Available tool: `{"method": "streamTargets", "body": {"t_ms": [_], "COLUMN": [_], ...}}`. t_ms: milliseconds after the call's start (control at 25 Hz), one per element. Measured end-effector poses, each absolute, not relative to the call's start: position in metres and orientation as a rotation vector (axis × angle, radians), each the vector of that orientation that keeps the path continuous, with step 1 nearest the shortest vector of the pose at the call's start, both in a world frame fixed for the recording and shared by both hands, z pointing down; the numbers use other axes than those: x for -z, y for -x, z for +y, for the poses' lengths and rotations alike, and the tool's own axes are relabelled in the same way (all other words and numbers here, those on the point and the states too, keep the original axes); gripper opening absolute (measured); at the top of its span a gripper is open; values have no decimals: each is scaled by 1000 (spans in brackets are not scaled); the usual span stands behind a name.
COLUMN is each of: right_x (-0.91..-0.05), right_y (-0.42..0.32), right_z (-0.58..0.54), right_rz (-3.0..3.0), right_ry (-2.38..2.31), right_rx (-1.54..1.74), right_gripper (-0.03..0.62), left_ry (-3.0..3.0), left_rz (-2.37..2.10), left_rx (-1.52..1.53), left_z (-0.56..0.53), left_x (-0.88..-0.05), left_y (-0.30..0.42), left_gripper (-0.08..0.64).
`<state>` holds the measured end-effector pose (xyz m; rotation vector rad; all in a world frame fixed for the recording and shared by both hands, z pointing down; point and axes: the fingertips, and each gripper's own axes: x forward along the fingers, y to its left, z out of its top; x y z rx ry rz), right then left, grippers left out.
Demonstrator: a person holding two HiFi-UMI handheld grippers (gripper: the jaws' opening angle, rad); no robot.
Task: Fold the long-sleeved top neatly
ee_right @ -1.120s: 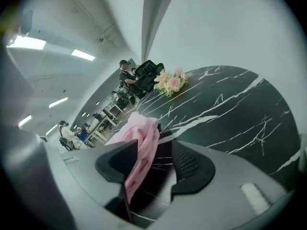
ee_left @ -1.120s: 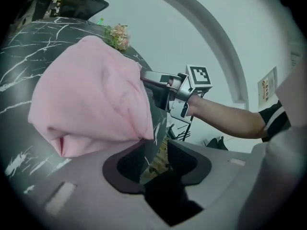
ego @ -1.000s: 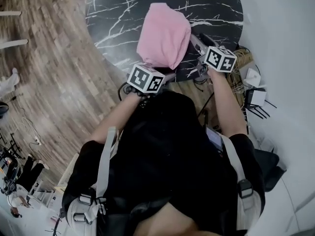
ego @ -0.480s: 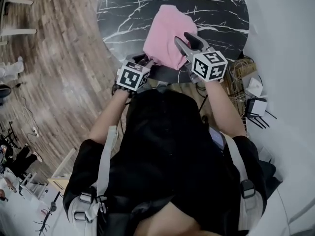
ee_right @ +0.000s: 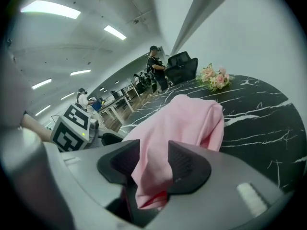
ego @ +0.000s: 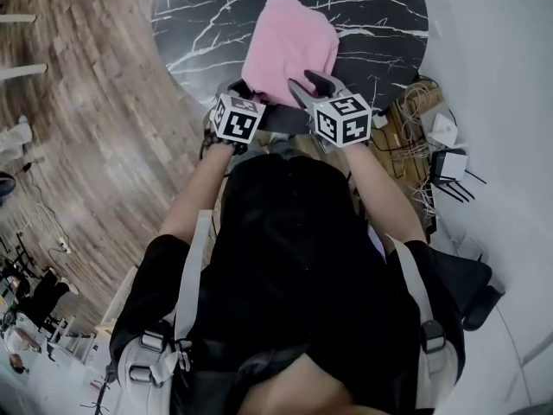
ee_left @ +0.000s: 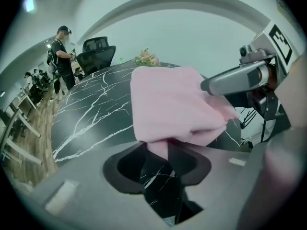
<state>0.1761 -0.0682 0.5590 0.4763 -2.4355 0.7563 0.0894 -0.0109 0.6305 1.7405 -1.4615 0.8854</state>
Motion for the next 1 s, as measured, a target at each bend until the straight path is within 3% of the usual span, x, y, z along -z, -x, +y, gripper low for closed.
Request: {"method": "streamTargets", "body": {"t_ms": [360,680,800,1000], "right_x": [-580,-593,-579,-558], "right_y": [-206,-217,-215,-201], "right_z": [-76,-69,-66,-52], "right_rz": [-2334,-2243,-2262,-2379], "right_ry": [-628,-762,-812,-794], "right_rx": [-770,-699,-679,-719], "right_gripper": [166,156,156,157], "left_ry": [-1822,-1880,-1934,-2003], "left_rz": [-1394,-1283,-1258,-1262], "left_rx": [-726,-736,-764,-860], "left_z": [17,34,32,13], "left_x": [-618,-614,-613,-612], "left_y": [-82,-74,-77,-90], "left_gripper": [15,8,27,169]}}
